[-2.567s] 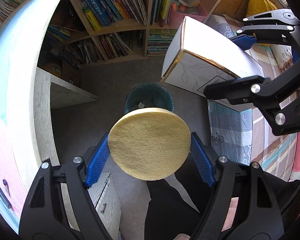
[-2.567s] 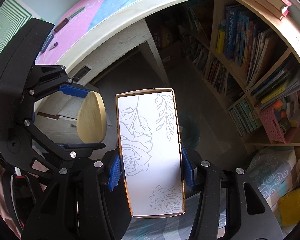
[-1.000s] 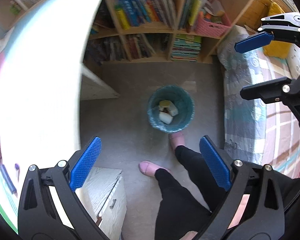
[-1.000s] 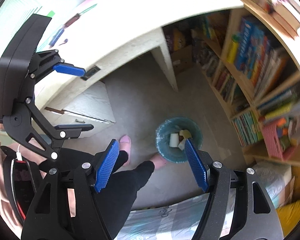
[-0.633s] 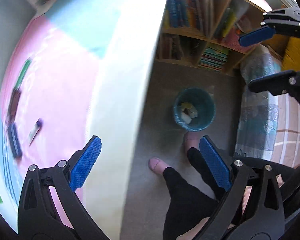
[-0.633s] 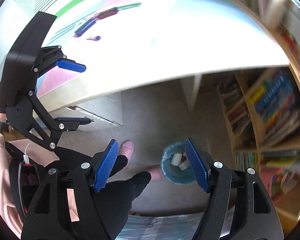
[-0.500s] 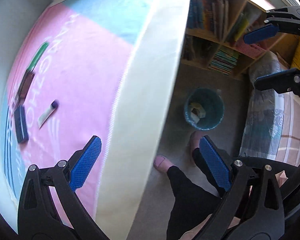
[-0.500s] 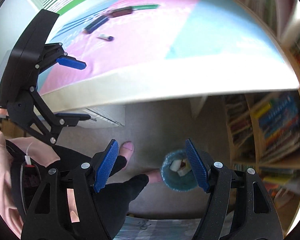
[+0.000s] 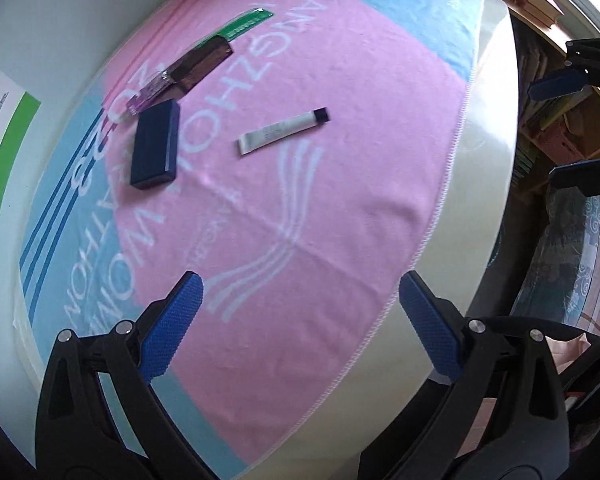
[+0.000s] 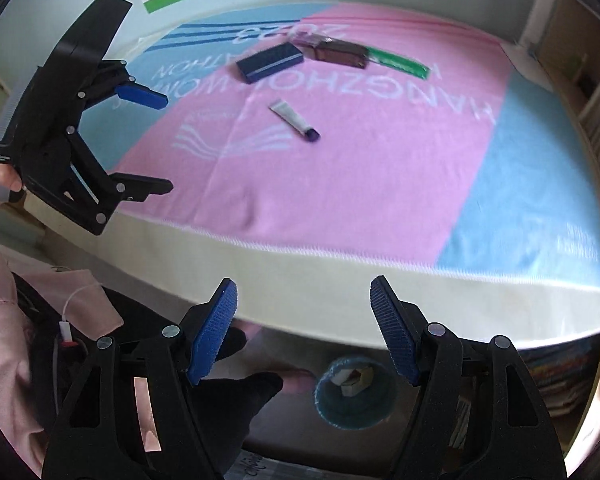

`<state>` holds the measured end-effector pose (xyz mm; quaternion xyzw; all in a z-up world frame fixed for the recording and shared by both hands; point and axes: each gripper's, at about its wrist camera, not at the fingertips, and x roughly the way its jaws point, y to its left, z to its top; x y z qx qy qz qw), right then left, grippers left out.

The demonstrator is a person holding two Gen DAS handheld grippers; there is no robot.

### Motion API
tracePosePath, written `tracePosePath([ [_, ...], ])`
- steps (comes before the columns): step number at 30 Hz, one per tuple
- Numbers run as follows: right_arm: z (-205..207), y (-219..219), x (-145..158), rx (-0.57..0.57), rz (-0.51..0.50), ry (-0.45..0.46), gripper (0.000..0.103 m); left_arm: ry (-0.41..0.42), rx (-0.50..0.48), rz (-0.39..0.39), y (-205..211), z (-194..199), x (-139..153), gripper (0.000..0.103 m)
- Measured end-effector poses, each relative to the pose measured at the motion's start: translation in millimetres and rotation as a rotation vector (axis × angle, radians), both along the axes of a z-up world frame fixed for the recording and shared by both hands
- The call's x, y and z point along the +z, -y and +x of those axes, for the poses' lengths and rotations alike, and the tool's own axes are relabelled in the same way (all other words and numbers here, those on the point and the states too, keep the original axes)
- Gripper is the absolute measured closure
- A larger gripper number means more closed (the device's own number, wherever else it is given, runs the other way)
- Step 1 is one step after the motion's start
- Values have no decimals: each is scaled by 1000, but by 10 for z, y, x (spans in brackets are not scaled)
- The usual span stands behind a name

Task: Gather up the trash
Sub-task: 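Return both tools to the remaining table objects, then grasp the dark blue case with the left tool while the right tool grasps the white tube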

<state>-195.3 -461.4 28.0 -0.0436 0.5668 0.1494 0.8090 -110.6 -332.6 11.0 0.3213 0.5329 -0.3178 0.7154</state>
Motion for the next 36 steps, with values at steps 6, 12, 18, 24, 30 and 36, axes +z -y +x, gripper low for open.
tracePosePath([
  [6, 400, -296, 9, 37, -26, 24, 28, 16, 23, -3, -326, 318, 67, 7],
  [12, 732, -388, -37, 64, -31, 23, 28, 16, 50, 2, -412, 614, 64, 7],
  [18, 1120, -409, -218, 152, -29, -43, 28, -7, 114, 20, -382, 964, -56, 7],
  [24, 1446, -389, -387, 200, -13, -54, 29, -38, 159, 40, -299, 1331, -221, 7],
  [30, 1617, -437, -597, 265, -16, -105, 38, -71, 183, 37, -191, 1656, -355, 7],
  [36, 1691, -509, -753, 295, -30, -113, 50, -99, 186, 35, -109, 1898, -513, 7],
])
